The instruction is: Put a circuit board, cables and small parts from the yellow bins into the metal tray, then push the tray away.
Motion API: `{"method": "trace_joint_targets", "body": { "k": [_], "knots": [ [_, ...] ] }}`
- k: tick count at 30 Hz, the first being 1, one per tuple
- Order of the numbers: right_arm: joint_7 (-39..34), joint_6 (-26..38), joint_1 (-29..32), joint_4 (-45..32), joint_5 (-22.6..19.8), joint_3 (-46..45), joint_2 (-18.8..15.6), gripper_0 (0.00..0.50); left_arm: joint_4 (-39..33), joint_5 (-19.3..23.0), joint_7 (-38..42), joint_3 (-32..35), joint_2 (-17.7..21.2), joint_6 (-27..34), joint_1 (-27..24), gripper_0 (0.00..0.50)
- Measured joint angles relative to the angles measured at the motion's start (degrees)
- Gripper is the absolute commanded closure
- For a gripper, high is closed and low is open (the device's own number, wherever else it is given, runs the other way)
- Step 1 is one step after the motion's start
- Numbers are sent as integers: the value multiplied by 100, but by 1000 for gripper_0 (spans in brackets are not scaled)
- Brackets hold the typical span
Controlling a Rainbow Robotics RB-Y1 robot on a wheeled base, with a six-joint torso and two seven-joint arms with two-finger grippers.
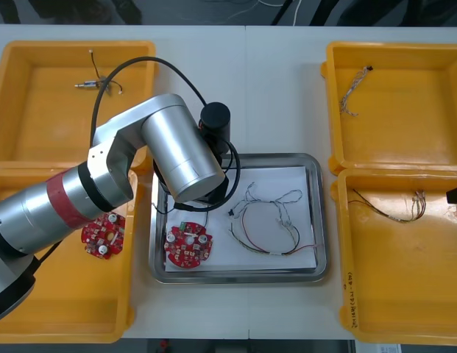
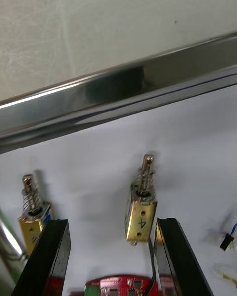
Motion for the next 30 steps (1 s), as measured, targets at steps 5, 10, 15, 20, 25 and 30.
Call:
{"method": "trace_joint_targets", "body": {
  "k": [5,10,15,20,25,30],
  "knots": [
    [0,0,1,-47,3,0,0,0,-243,472,0,457,111,507,0,0],
    [0,0,1,-129,4,0,0,0,-458,892,-1,951,288,857,-1,0],
    [0,0,0,-256,-8,1,0,0,-571,1305,-15,1458,550,1213,-1,0],
    [0,0,-19,-353,-61,43,-2,0,-650,1514,-183,1897,799,1615,-1,0],
    [0,0,-197,-374,-253,269,-3,0,-754,1675,-539,2287,1048,1647,-1,0],
    [0,0,-545,-375,-652,532,-12,0,-763,2015,-606,2786,1285,1651,0,0]
  ]
}}
